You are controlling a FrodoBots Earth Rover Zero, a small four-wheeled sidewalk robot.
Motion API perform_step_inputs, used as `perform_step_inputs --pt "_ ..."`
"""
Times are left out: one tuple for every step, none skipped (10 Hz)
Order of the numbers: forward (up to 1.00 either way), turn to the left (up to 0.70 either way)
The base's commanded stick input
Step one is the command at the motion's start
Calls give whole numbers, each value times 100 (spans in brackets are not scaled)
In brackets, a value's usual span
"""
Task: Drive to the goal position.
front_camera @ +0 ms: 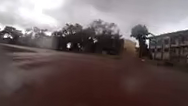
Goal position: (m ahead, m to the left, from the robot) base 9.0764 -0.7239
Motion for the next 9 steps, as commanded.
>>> perform_step_inputs --pt "45 27" --pt "45 27" --pt "45 27" --pt "45 27" --pt "45 27" --pt "45 27" --pt "45 27" --pt "45 27" --pt "45 27"
